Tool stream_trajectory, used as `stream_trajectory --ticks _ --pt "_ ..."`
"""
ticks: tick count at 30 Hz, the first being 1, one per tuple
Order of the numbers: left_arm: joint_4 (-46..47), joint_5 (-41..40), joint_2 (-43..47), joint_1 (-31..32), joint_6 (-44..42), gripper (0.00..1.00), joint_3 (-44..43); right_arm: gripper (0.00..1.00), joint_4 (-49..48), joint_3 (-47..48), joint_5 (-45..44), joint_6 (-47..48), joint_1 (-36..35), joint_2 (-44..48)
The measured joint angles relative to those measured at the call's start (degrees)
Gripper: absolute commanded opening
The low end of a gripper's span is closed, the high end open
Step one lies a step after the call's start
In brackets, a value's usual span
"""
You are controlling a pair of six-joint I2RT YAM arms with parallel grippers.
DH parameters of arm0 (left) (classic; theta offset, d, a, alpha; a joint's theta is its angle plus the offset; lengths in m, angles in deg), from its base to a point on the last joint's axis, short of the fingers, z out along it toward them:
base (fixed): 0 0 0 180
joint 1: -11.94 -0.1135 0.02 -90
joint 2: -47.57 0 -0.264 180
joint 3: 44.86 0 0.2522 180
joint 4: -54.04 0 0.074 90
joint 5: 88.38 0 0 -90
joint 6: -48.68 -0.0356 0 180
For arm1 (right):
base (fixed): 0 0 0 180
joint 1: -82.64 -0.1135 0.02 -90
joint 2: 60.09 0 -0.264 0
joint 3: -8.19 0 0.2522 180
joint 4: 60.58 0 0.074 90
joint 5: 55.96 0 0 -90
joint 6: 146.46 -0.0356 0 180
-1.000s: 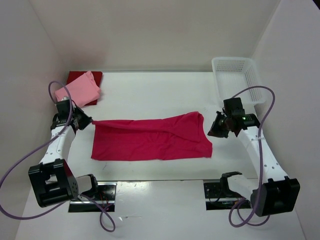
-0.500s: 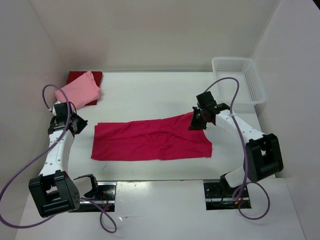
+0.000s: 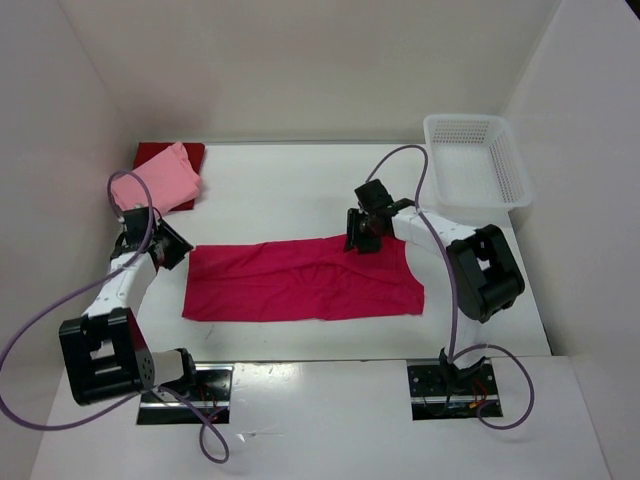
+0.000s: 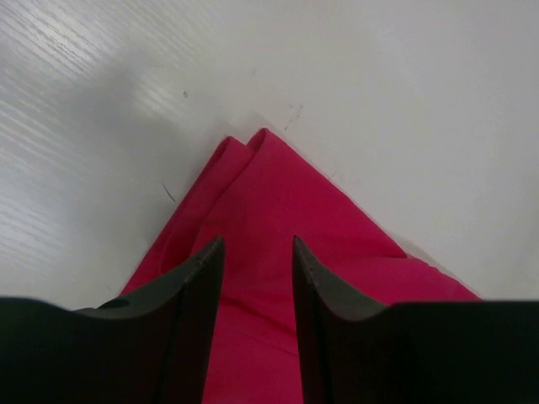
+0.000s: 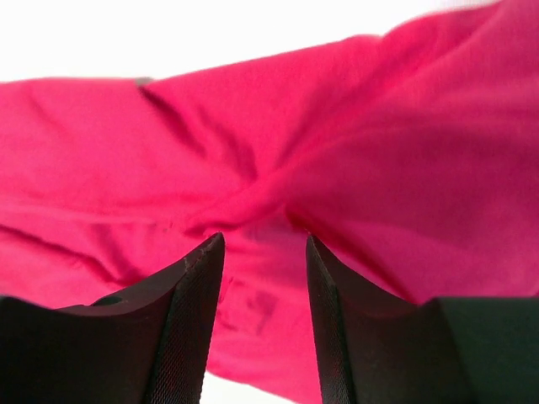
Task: Fold and stack the t-shirts
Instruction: Fold the other side of the tshirt into a rectangle
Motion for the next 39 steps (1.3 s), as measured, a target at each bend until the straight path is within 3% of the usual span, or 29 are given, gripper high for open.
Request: stream_trajectory --ticks 9,13,14,16,17,21,28,34,37,39 --pt "3.7 0.1 -12.9 0.0 0.3 0.49 -3.0 0.5 -0.7 1.4 -2.2 1.3 -0.4 -3.2" --pt "4.9 0.2 -17.9 0.0 0.2 0.4 -4.8 0.32 -0.8 1.4 -2.7 1.8 -0.7 -3.2" --pt "5.2 0.2 -18.8 0.0 0.2 0.37 -5.0 0.22 -0.8 1.4 -2.8 1.9 -0.7 -3.2" --pt "5.4 0.2 -20.2 0.0 0.2 0.34 -5.4 0.16 -0.7 1.4 -3.1 1.9 -1.0 -3.2" --pt "5.5 0.3 -20.9 0.0 0.2 0.3 -5.7 0.07 -0.7 1.4 -3.1 2.0 -1.2 -3.2" --pt "6.3 1.1 -22.5 0.0 0.2 0.18 -7.0 0.0 -0.3 0.9 -3.0 1.9 -2.6 -3.0" --pt "7.5 2.4 -23.6 0.0 0.0 0.06 -9.5 0.0 4.0 -2.3 -2.9 1.0 -4.6 5.6" --pt "7.8 3.4 -25.5 0.0 0.0 0.05 -10.5 0.01 6.2 -7.0 -1.5 -2.1 -6.3 14.8" --pt "7.8 3.6 -26.2 0.0 0.1 0.05 -11.5 0.11 6.1 -11.6 0.6 -5.1 -8.5 15.5" --pt "7.8 3.7 -26.1 0.0 0.1 0.05 -12.1 0.27 6.2 -14.7 2.4 -7.3 -9.8 15.5"
